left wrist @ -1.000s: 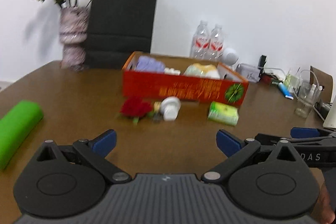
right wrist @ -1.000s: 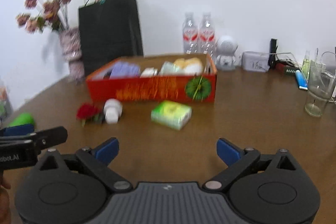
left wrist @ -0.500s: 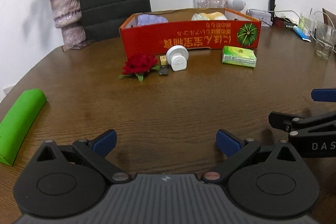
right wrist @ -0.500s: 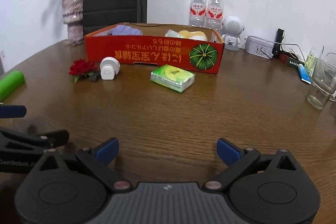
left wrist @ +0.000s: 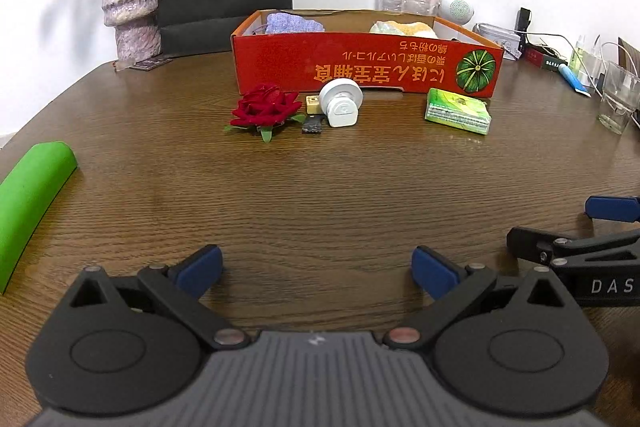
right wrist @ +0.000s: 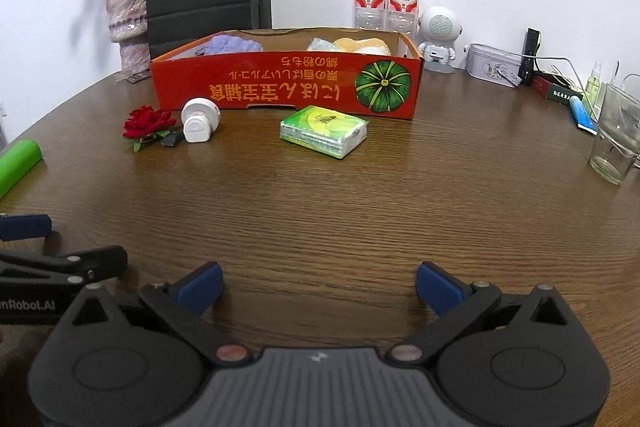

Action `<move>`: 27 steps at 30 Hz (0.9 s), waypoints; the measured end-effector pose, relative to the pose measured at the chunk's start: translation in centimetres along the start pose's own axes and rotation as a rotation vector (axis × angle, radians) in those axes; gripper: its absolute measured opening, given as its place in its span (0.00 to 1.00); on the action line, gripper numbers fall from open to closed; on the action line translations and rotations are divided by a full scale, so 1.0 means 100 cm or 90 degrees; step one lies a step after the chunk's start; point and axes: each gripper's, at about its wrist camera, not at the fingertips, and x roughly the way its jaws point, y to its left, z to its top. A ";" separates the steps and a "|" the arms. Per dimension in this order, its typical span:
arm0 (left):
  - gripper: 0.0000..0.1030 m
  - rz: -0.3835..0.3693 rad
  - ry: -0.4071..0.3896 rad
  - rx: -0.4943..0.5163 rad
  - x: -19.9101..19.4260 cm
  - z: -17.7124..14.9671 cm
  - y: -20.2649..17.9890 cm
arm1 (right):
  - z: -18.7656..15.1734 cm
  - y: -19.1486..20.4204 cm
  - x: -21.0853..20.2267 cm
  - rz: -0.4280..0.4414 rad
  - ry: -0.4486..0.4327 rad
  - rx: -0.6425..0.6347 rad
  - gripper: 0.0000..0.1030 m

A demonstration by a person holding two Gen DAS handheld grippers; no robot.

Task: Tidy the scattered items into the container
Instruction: 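Move both tools back toward the white round cap and red rose, then close the right tool on the white round cap and lift it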

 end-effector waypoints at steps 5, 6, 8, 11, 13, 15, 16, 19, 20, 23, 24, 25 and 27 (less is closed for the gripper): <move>1.00 -0.039 -0.064 -0.001 -0.016 0.053 0.044 | 0.014 0.007 -0.011 0.002 -0.052 -0.049 0.85; 1.00 -0.039 -0.086 0.005 -0.013 0.068 0.054 | 0.023 0.013 -0.015 0.017 -0.077 -0.078 0.85; 1.00 -0.047 -0.084 0.026 0.004 0.091 0.067 | 0.043 0.024 -0.013 0.052 -0.122 -0.115 0.87; 1.00 0.006 -0.080 0.032 0.036 0.111 0.078 | 0.074 0.043 0.019 0.101 -0.124 -0.134 0.86; 1.00 0.027 -0.105 0.026 0.049 0.109 0.082 | 0.087 0.060 0.050 0.120 -0.098 -0.150 0.80; 1.00 0.025 -0.109 0.014 0.055 0.099 0.087 | 0.092 0.076 0.073 0.106 -0.090 -0.186 0.78; 1.00 0.023 -0.105 0.020 0.057 0.095 0.087 | 0.093 0.081 0.082 0.098 -0.087 -0.201 0.74; 1.00 0.049 -0.119 0.052 0.054 0.089 0.083 | 0.099 0.084 0.102 0.098 -0.064 -0.205 0.53; 1.00 0.053 -0.124 0.058 0.053 0.090 0.082 | 0.099 0.083 0.104 0.105 -0.061 -0.201 0.49; 1.00 0.043 -0.126 0.083 0.054 0.089 0.075 | 0.100 0.082 0.109 0.116 -0.061 -0.194 0.49; 1.00 0.041 -0.123 0.093 0.056 0.088 0.072 | 0.100 0.081 0.110 0.121 -0.062 -0.195 0.48; 1.00 0.042 -0.119 0.103 0.058 0.086 0.069 | 0.101 0.081 0.111 0.127 -0.063 -0.196 0.43; 1.00 0.050 -0.110 0.124 0.062 0.083 0.062 | 0.102 0.079 0.114 0.148 -0.060 -0.187 0.20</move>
